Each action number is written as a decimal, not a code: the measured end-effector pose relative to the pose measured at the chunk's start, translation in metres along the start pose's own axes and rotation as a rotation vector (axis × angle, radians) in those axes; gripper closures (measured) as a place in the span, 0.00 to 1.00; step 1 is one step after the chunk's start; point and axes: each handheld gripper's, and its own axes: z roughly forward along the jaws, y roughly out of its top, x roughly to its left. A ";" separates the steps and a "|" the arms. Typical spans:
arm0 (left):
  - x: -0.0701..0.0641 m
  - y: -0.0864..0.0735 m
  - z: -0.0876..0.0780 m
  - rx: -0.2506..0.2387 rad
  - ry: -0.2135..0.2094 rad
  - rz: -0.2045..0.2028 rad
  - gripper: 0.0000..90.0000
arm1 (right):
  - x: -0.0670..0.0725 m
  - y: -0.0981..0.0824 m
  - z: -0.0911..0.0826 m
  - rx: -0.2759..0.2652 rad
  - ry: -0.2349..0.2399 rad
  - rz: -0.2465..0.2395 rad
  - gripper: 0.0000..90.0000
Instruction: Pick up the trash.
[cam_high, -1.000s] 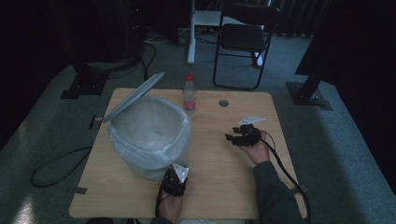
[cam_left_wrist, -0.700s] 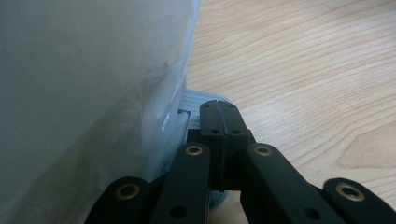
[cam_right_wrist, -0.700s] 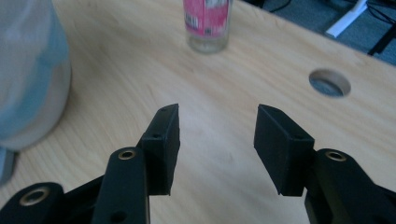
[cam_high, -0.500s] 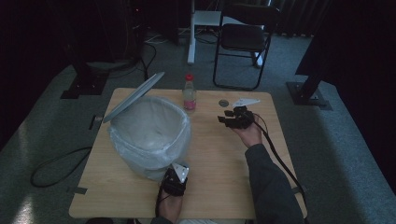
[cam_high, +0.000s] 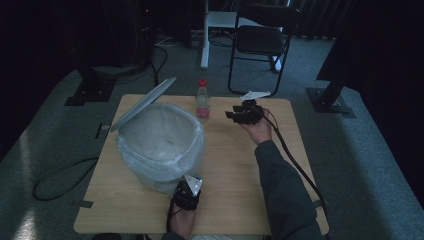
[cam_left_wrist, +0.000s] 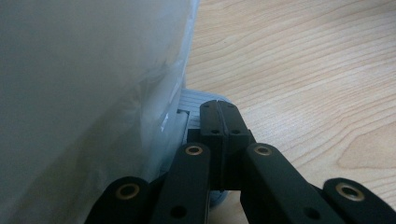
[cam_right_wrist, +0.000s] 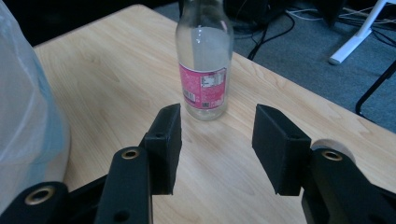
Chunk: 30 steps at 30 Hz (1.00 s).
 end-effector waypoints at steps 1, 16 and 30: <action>0.000 0.000 0.000 -0.003 -0.001 -0.004 1.00 | 0.001 0.002 0.002 0.001 0.001 -0.002 0.56; 0.000 0.000 0.000 -0.002 0.000 -0.002 1.00 | 0.007 0.051 0.042 -0.034 0.017 -0.003 0.52; 0.001 0.000 0.000 0.003 0.000 0.016 1.00 | 0.005 0.085 0.069 -0.068 0.010 0.023 0.54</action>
